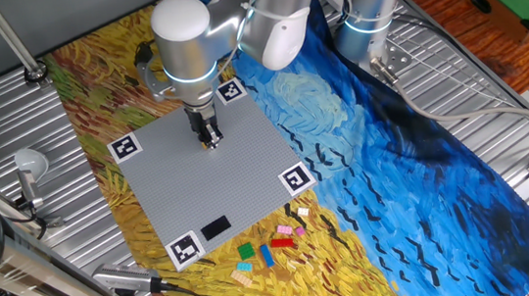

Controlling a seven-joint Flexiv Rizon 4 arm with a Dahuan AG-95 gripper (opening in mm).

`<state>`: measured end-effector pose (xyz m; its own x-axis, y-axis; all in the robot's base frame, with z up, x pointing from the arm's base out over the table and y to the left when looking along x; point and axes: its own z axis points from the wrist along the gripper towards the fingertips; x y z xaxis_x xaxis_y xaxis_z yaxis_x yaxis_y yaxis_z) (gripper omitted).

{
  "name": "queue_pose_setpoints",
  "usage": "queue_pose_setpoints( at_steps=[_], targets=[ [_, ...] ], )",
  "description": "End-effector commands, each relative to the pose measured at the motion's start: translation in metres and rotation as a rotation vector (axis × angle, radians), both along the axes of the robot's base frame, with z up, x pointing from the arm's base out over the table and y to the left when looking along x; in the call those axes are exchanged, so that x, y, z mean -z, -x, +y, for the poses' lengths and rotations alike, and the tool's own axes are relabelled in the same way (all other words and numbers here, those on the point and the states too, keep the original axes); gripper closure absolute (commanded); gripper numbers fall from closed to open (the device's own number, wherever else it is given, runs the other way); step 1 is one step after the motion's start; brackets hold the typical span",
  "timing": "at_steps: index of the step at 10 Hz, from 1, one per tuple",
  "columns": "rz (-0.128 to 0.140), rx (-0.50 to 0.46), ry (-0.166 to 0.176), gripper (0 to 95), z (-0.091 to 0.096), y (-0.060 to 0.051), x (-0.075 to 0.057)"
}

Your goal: Stack small Lego blocks randomly, one at a time

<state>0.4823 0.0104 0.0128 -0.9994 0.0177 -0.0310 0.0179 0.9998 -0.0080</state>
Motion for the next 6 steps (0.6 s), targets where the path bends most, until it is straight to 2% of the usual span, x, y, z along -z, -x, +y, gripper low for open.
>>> queue_pose_setpoints(
  at_steps=[1,6],
  targets=[
    [0.001,0.005,-0.001,76.0,0.0003,0.0002,-0.0001],
    [0.0,0.019,0.001,76.0,0.0009,-0.0003,0.0]
  ],
)
